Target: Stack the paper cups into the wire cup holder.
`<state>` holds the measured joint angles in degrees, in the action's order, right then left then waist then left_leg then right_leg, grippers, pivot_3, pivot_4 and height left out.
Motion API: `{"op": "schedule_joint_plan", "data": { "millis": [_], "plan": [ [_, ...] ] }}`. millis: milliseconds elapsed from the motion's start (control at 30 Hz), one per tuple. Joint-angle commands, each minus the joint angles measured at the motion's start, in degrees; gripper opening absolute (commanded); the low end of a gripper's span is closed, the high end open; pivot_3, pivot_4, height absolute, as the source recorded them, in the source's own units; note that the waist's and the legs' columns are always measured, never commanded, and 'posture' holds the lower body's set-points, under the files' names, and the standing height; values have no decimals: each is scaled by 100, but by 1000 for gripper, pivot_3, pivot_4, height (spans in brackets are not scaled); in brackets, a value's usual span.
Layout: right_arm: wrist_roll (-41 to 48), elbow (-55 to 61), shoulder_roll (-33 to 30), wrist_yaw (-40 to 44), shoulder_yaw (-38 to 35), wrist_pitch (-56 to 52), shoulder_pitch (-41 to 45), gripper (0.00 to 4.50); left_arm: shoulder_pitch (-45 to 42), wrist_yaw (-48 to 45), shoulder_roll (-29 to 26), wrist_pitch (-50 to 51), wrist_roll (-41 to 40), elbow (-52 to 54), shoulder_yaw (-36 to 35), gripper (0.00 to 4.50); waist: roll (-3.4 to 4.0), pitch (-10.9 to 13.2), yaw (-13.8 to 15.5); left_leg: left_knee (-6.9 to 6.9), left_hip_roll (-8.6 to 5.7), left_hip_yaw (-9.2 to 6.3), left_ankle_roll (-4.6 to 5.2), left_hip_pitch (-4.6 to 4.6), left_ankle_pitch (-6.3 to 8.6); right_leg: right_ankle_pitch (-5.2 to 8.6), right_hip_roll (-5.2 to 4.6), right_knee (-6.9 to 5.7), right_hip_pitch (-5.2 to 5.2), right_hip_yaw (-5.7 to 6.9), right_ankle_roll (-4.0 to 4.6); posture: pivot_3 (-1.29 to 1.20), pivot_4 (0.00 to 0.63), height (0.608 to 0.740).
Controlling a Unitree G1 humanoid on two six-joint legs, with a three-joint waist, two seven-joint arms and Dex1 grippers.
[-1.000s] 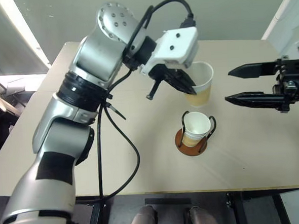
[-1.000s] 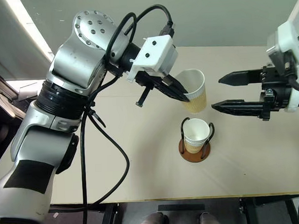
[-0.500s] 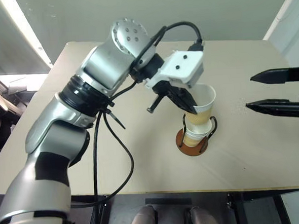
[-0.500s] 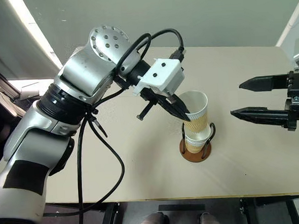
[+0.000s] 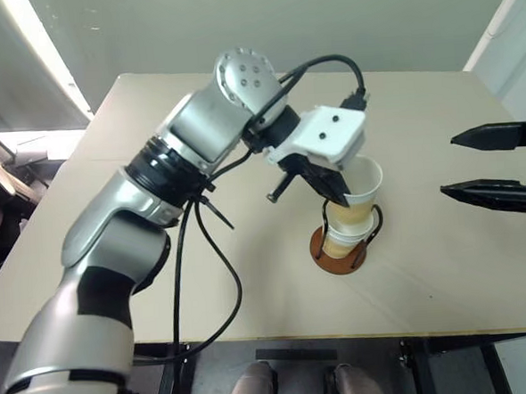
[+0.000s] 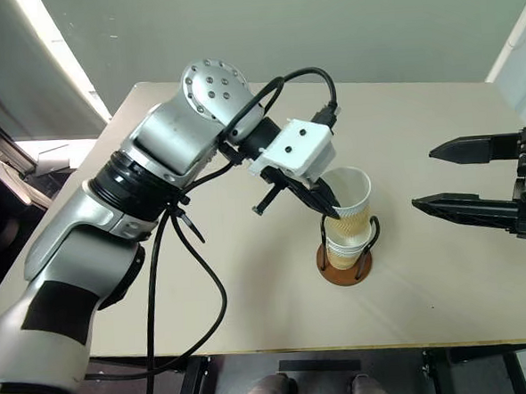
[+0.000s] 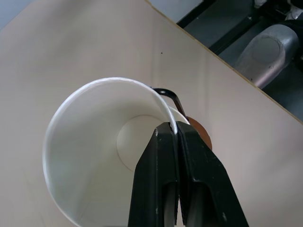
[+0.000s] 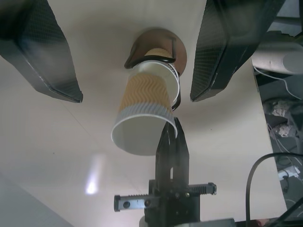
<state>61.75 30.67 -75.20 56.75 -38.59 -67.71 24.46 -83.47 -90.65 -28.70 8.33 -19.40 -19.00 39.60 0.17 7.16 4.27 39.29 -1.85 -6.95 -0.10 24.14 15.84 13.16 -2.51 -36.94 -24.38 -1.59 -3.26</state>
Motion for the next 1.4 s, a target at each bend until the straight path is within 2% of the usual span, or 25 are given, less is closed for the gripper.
{"op": "schedule_joint_plan", "data": {
  "millis": [33, 100, 433, 600, 700, 867, 967, 1033, 1200, 1400],
  "plan": [
    [68, 38, -157, 12, -322, 65, -9, 3779, 88, -185, 239, -4, 171, -7, -220, 435, 0, 0, 3, 3, 0, 0, 0, 0, 0, 0, 0, 0, 0, 0, -1, 0, 150, 740],
    [29, 24, -188, 53, -350, 81, -71, 3779, 128, -185, 318, 56, 186, 33, -290, 900, 0, 0, 5, 8, 0, 1, 2, 1, 2, 0, 0, -2, 1, 0, -2, 0, 150, 740],
    [-73, -32, -219, 140, -215, 323, -218, 3779, 62, -185, 323, 425, 154, -131, -771, 4436, 3, -2, 5, 23, 0, 5, 10, 1, 6, 0, 1, -5, 4, 0, -7, 0, 150, 740],
    [-200, -163, -214, 204, 150, 678, -163, 3779, 28, -72, 217, 876, 122, -239, -1360, 4478, 3, -2, 4, 36, -1, 5, 16, 2, 10, 1, 1, -5, 9, 0, -11, 0, 150, 740],
    [-351, -311, -92, 209, 762, 1091, 28, 3779, 201, 228, -109, 1273, 87, -205, -1879, 4478, 4, -2, -7, 40, -1, 7, 17, 0, 10, 1, 1, -5, 9, -2, -13, 0, 150, 740],
    [-768, -746, 123, 479, 1626, 1693, 263, 3779, 1076, 848, -706, 2311, -184, 786, -2611, 4478, 14, -8, -61, 41, -1, 12, 18, -11, 10, 4, 4, -5, 10, -7, -18, 0, 150, 740],
    [-1086, -1158, 331, 640, 2117, 2021, 498, 3779, 1738, 1568, -982, 2924, -275, 1511, -3094, 4478, 13, -8, -43, 64, -2, 8, 19, -7, 10, 5, 7, -5, 11, -5, -21, 0, 150, 740],
    [-1453, -1610, 613, 777, 2673, 2298, 864, 3779, 2292, 2365, -1065, 3472, -418, 2052, -3715, 4478, 13, -8, -65, 75, -3, 6, 22, -8, 13, 5, 8, -3, 16, -6, -23, 0, 150, 740],
    [-2336, -2804, 1208, 1244, 3583, 2948, 1627, 3779, 3400, 4062, -974, 4260, -458, 3069, -4889, 4478, 13, -9, -94, 81, -3, 9, 24, -29, 13, 4, 10, -8, 31, -6, -23, 0, 150, 740],
    [-3120, -4177, 1820, 1449, 3992, 3485, 2235, 3779, 4432, 5071, -959, 4670, -542, 3883, -5626, 4478, 13, -9, -87, 78, -4, 11, 23, -49, 13, 4, 11, -5, 48, -9, -20, 0, 150, 740]
  ]
}}
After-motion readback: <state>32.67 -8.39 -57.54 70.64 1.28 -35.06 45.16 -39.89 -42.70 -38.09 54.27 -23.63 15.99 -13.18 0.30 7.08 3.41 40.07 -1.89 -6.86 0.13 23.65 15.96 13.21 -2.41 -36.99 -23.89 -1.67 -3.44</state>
